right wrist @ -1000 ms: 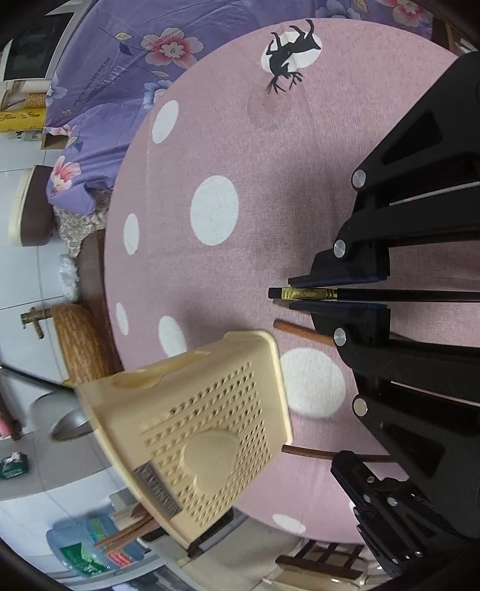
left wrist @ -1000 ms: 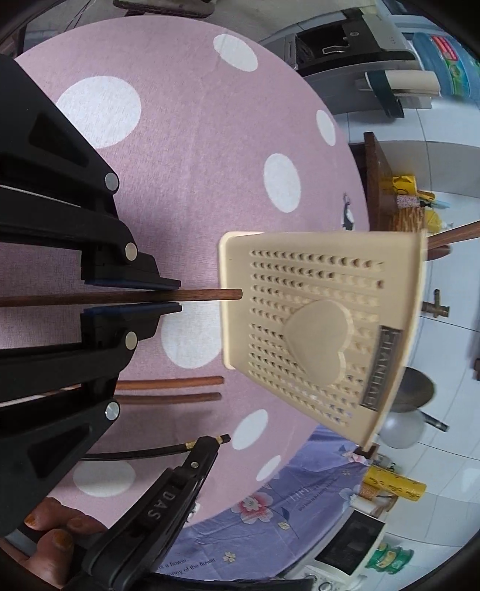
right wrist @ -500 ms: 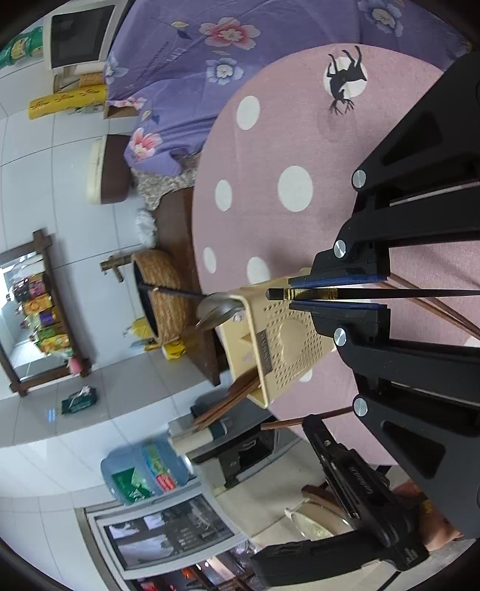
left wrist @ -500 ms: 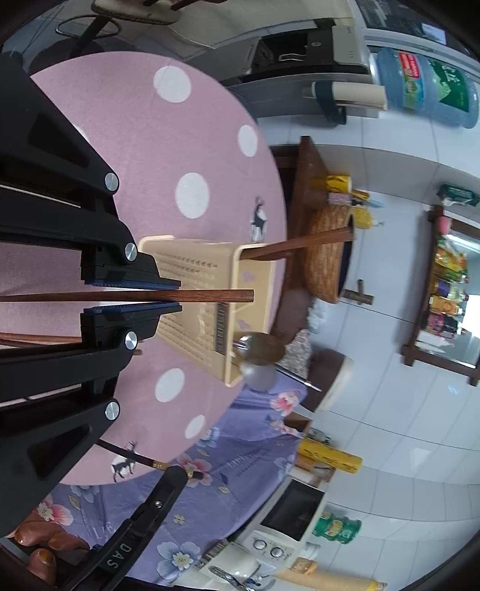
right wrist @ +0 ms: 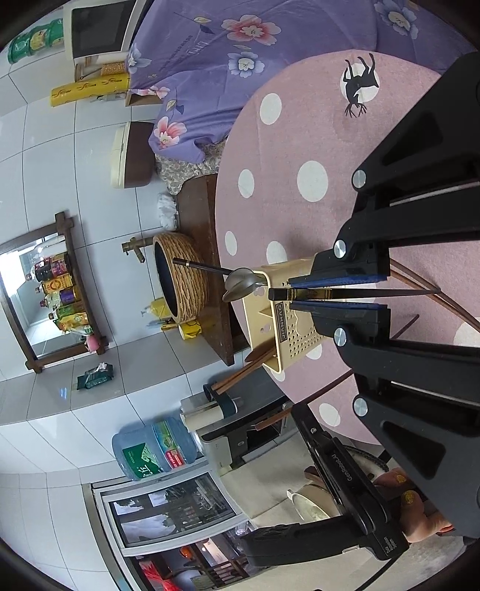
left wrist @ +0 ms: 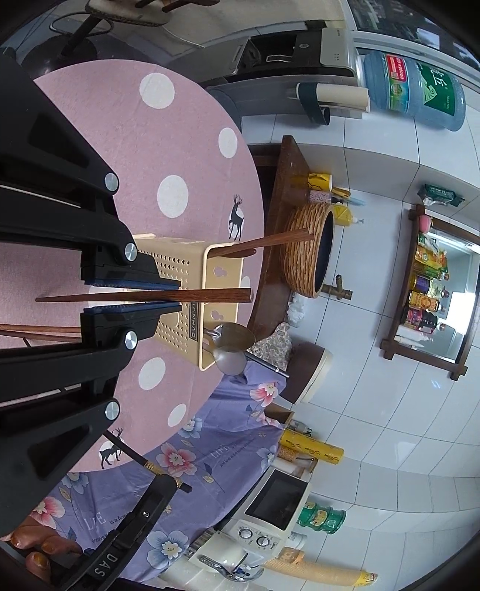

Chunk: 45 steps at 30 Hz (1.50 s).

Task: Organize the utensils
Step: 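Lift and carry both chopsticks over the cream holder with both tools, then lower and release both chopsticks into the holder with both tools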

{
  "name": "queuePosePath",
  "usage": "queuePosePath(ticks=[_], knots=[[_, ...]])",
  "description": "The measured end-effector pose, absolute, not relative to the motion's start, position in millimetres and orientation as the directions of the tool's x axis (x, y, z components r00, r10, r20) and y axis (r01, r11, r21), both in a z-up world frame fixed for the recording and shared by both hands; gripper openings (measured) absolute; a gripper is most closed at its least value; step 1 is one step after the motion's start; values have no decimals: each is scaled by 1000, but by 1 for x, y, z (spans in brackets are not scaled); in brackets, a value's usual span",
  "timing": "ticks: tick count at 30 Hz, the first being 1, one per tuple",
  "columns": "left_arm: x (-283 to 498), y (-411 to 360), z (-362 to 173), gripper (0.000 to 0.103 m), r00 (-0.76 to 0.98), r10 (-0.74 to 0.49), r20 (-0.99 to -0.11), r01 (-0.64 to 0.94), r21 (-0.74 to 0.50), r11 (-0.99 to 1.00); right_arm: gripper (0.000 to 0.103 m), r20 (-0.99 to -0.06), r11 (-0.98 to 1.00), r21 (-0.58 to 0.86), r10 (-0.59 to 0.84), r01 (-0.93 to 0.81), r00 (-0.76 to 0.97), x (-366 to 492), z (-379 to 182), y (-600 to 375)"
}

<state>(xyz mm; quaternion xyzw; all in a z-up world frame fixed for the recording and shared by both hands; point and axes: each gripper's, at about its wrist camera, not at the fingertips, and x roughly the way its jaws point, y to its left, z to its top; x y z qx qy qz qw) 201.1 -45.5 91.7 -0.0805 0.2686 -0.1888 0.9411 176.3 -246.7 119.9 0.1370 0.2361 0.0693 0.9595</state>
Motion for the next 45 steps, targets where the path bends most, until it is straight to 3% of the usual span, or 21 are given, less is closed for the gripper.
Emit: queuePosePath(ticks=[14,21,28,34,45], knots=[[199,-38,117,7,789,-427,-442,344,-258,903,8,-400,952,276,236,-129,885,181,152,-240],[204,-30,183,7,829,-449,-333,376,-264,888,8,-303,965,228,195,-128,933,198,214,-239],[239,-37,234,7,907,-351,-233,293,-249,923,8,-192,970,242,80,-32,978,241,266,-239],[272,-49,214,7,925,-284,-254,222,-244,944,8,-194,979,202,26,14,981,274,247,-223],[288,-53,143,7,887,-277,-369,197,-240,951,8,-306,990,140,20,25,952,299,180,-208]])
